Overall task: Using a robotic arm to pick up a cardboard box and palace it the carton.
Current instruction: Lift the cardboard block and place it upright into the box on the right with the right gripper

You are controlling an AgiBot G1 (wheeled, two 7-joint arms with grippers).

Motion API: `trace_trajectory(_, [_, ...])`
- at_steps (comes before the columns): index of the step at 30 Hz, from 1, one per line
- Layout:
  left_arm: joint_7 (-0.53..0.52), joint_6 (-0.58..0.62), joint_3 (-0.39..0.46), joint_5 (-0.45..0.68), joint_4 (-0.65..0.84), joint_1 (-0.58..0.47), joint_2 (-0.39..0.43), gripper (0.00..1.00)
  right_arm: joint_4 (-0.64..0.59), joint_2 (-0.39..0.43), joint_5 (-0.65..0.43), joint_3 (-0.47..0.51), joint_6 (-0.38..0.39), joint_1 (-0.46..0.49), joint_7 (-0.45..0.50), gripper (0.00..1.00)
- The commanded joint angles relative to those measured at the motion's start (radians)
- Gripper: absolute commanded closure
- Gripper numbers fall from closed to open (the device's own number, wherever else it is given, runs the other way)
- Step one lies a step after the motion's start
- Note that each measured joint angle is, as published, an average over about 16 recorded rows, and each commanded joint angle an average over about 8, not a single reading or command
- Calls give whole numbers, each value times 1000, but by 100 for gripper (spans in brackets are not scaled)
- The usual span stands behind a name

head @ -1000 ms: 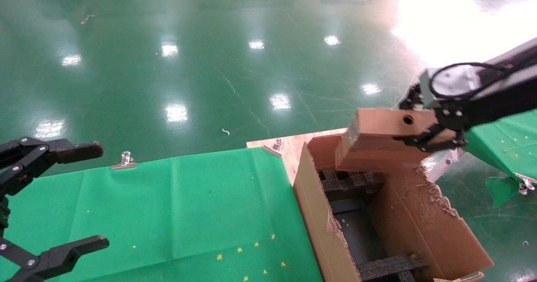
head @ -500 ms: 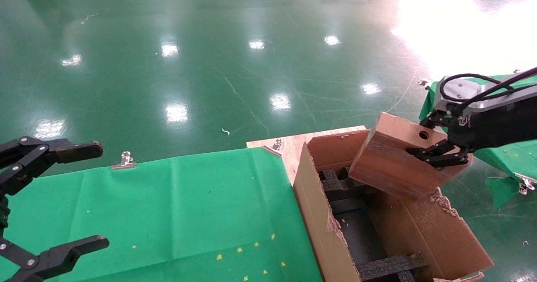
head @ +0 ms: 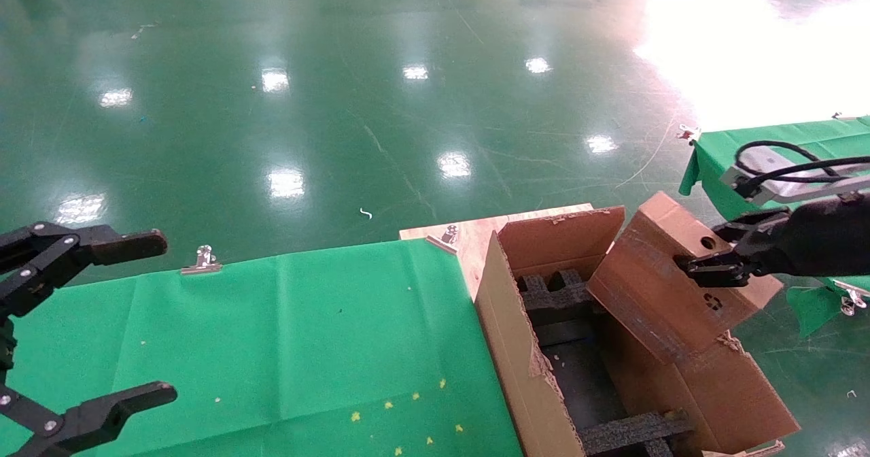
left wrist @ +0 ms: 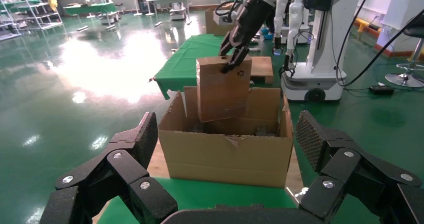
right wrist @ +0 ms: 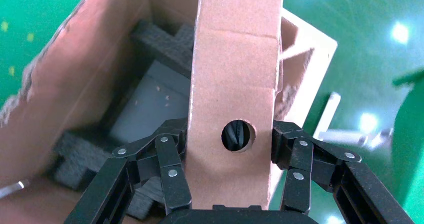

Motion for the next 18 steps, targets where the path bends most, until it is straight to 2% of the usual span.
trace_trajectory(1, [0, 0, 0, 0, 0, 0, 0, 0, 52, 29, -26, -5, 28, -5, 91, 100])
trace_trajectory(9, [0, 0, 0, 0, 0, 0, 0, 0, 83, 60, -35, -32, 95, -46, 256, 100])
trace_trajectory(18, [0, 0, 0, 0, 0, 0, 0, 0, 93, 74, -2, -51, 152, -81, 311, 100])
